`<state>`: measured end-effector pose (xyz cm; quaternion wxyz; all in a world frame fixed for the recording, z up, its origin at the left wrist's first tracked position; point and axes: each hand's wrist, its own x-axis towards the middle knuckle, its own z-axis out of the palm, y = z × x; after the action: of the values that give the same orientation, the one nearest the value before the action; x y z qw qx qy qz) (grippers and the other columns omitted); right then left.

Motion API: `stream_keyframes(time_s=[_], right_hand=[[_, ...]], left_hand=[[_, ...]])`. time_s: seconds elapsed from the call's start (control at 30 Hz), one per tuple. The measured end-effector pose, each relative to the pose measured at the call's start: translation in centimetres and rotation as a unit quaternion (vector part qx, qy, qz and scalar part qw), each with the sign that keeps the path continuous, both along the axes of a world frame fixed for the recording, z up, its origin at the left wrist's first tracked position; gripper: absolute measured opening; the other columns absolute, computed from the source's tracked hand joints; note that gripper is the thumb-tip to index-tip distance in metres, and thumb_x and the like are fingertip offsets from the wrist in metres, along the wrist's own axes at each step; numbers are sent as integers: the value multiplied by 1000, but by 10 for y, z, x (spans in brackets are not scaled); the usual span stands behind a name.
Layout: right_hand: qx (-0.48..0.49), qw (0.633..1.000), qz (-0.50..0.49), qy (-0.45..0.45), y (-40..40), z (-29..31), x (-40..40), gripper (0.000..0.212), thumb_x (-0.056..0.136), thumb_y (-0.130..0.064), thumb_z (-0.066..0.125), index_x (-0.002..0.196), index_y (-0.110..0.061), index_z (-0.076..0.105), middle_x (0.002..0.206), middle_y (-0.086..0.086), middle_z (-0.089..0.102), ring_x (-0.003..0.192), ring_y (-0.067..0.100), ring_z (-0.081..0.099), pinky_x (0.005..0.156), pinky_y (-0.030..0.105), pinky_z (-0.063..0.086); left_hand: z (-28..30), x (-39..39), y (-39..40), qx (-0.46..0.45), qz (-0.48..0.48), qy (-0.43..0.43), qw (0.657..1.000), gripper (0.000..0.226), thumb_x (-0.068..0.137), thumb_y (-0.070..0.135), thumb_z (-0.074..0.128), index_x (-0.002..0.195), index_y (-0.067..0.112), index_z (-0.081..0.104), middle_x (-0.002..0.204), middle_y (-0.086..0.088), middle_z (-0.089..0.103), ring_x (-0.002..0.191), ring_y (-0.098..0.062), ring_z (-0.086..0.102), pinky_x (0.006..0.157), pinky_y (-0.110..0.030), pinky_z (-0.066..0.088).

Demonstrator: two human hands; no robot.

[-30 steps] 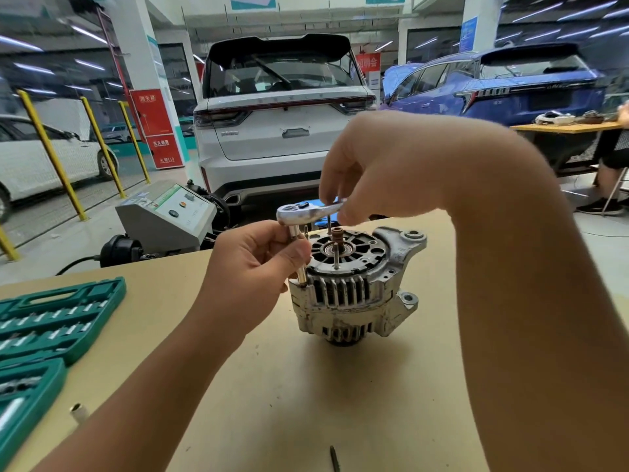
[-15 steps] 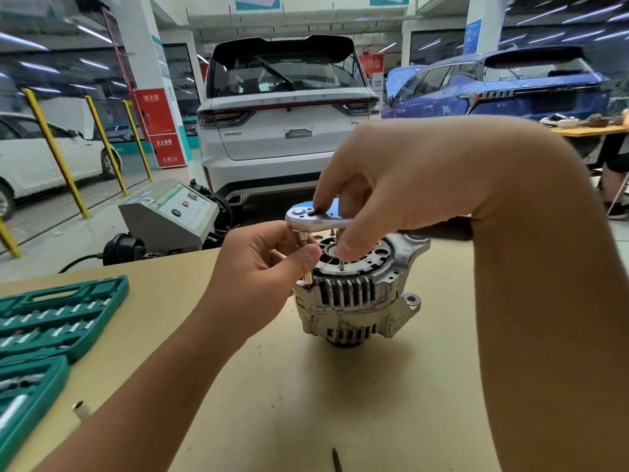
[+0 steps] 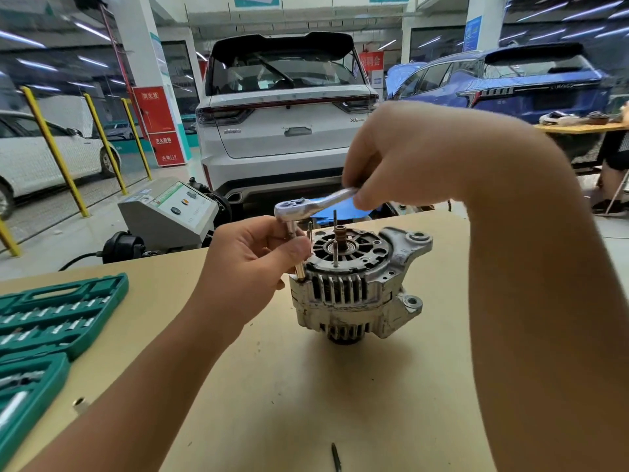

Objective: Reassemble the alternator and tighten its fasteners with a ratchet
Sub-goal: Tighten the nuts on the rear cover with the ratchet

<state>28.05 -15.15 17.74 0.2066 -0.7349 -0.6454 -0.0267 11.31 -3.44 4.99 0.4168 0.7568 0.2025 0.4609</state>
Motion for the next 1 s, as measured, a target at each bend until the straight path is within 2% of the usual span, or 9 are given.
stream_keyframes(time_s=[0.13, 0.2, 0.37, 0.47, 0.57, 0.7, 0.8, 0.9, 1.0], right_hand=[[-108, 989, 92, 44, -8, 4, -2, 31, 73, -34, 85, 101, -26, 76, 71, -10, 75, 59, 4, 69, 60, 24, 50], [-105, 985, 124, 62, -13, 6, -3, 32, 70, -34, 87, 99, -28, 77, 74, -13, 75, 62, 3, 70, 66, 29, 54], [-1, 1000, -29, 4, 3, -2, 7, 15, 84, -26, 80, 97, -31, 78, 85, -10, 73, 67, 9, 62, 54, 24, 43], [-51, 998, 34, 33, -2, 0, 8, 22, 76, -37, 85, 95, -32, 77, 75, -10, 75, 61, 5, 68, 54, 22, 44], [-112, 984, 113, 85, -10, 3, 4, 29, 72, -30, 88, 99, -32, 77, 78, -9, 77, 67, 8, 73, 65, 27, 51], [-15, 1000, 4, 2, 6, -3, 4, 24, 83, -18, 79, 101, -34, 77, 79, -12, 71, 61, 6, 62, 52, 21, 43], [-48, 998, 38, 8, 5, -3, 0, 18, 79, -27, 83, 97, -29, 77, 69, -8, 72, 50, 2, 60, 44, 16, 41], [-108, 988, 104, 43, -6, 3, -4, 24, 74, -30, 86, 96, -27, 76, 68, -9, 75, 51, 3, 66, 54, 23, 51], [-40, 999, 34, -11, 8, -3, -2, 26, 83, -13, 76, 99, -34, 77, 75, -15, 72, 65, 7, 67, 56, 25, 49]], left_hand=[[3, 2, -4, 18, -16, 1, 1000, 21, 91, 7, 74, 89, 27, 78, 78, 1, 77, 67, -4, 68, 56, -15, 50], [2, 1, -4, 23, -15, 9, 1000, 18, 91, 7, 73, 92, 25, 78, 80, 1, 78, 68, -4, 68, 57, -16, 51], [4, 0, -1, 10, -5, 40, 999, 16, 93, 11, 72, 91, 25, 77, 84, 1, 78, 73, -11, 71, 55, -21, 52], [2, 3, -1, -3, -4, 26, 1000, 15, 93, 12, 74, 88, 25, 79, 82, -1, 78, 69, -12, 68, 54, -21, 52], [-1, 3, -1, 7, -3, 14, 1000, 14, 92, 14, 75, 89, 27, 80, 81, -5, 77, 68, -20, 64, 54, -23, 53], [0, 2, 2, -1, -19, 24, 1000, 16, 92, 12, 73, 90, 27, 77, 82, 0, 78, 69, -9, 68, 55, -21, 51], [-2, 2, 1, 6, -18, 11, 1000, 16, 92, 12, 74, 91, 27, 78, 81, 1, 77, 68, -11, 67, 55, -22, 52], [-5, 3, 1, 41, 0, 0, 999, 17, 90, 10, 77, 93, 26, 79, 79, 1, 73, 65, -17, 63, 55, -24, 54], [-4, 4, 2, 38, -6, -3, 999, 20, 90, 5, 75, 90, 25, 78, 77, 1, 74, 68, -11, 63, 59, -22, 52]])
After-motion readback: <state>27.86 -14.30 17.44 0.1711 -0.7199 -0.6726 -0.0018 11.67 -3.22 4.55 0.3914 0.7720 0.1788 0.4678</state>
